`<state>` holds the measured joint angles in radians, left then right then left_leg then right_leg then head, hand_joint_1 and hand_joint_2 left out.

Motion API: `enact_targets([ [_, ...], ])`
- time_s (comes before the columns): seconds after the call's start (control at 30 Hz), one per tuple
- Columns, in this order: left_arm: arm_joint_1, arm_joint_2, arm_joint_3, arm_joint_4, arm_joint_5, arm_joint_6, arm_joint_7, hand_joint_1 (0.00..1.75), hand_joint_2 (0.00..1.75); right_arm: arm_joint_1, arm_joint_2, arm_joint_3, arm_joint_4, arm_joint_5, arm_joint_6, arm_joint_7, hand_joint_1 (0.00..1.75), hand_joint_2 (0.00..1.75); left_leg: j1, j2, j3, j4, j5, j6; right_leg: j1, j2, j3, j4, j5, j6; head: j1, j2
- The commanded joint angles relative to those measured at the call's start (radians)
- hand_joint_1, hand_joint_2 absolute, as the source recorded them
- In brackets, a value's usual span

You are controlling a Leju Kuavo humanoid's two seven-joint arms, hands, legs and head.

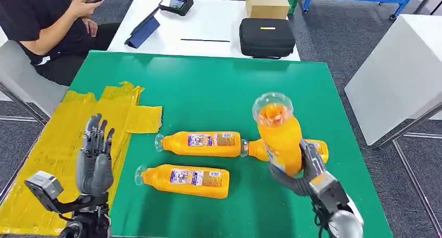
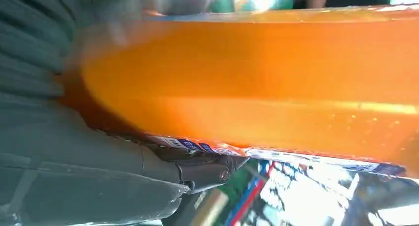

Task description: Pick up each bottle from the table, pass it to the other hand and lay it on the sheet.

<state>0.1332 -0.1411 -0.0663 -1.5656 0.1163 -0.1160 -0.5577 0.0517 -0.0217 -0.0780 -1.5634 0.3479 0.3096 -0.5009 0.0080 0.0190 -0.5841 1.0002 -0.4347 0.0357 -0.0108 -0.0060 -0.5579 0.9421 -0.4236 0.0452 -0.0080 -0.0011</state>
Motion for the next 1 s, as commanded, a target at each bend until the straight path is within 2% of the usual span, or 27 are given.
enact_targets([
  [0.03, -0.084, 0.037, -0.135, 0.047, 0.066, -0.001, 0.023, 0.00, 1.75, -0.371, 0.105, 0.387, 0.420, 0.005, -0.179, 0.105, 1.75, 1.75, 0.000, 0.008, 0.003, -0.001, 0.000, -0.002, 0.000, 0.009, -0.001, 0.000, 0.002, -0.002, 0.000, 0.000],
  [0.1, -0.115, 0.027, -0.153, 0.067, 0.142, -0.043, 0.051, 0.00, 1.75, -0.404, 0.173, 0.469, 0.504, 0.064, -0.246, 0.161, 1.75, 1.75, 0.000, 0.008, 0.004, -0.001, 0.001, -0.004, 0.000, 0.010, -0.002, 0.002, 0.002, -0.004, 0.000, 0.000],
  [0.23, -0.142, 0.014, -0.174, 0.092, 0.249, -0.103, 0.069, 0.00, 1.75, -0.430, 0.248, 0.563, 0.652, 0.060, -0.310, 0.151, 1.75, 1.75, 0.001, 0.004, 0.003, -0.001, 0.004, -0.005, 0.001, 0.005, -0.002, 0.003, 0.003, -0.005, 0.000, 0.000],
  [0.73, -0.135, 0.014, -0.170, 0.090, 0.269, -0.117, 0.072, 0.00, 1.75, -0.432, 0.243, 0.569, 0.652, 0.065, -0.320, 0.153, 1.75, 1.75, -0.001, -0.001, 0.000, -0.001, 0.004, -0.006, -0.001, 0.000, -0.007, 0.009, -0.001, -0.007, 0.000, 0.000],
  [1.0, -0.142, 0.006, -0.145, 0.102, 0.321, -0.124, 0.084, 0.00, 1.75, -0.443, 0.291, 0.670, 0.702, 0.132, -0.367, 0.167, 1.75, 1.75, -0.001, 0.001, -0.001, 0.000, 0.004, -0.006, 0.000, 0.002, -0.008, 0.009, 0.000, -0.006, 0.000, 0.000],
])
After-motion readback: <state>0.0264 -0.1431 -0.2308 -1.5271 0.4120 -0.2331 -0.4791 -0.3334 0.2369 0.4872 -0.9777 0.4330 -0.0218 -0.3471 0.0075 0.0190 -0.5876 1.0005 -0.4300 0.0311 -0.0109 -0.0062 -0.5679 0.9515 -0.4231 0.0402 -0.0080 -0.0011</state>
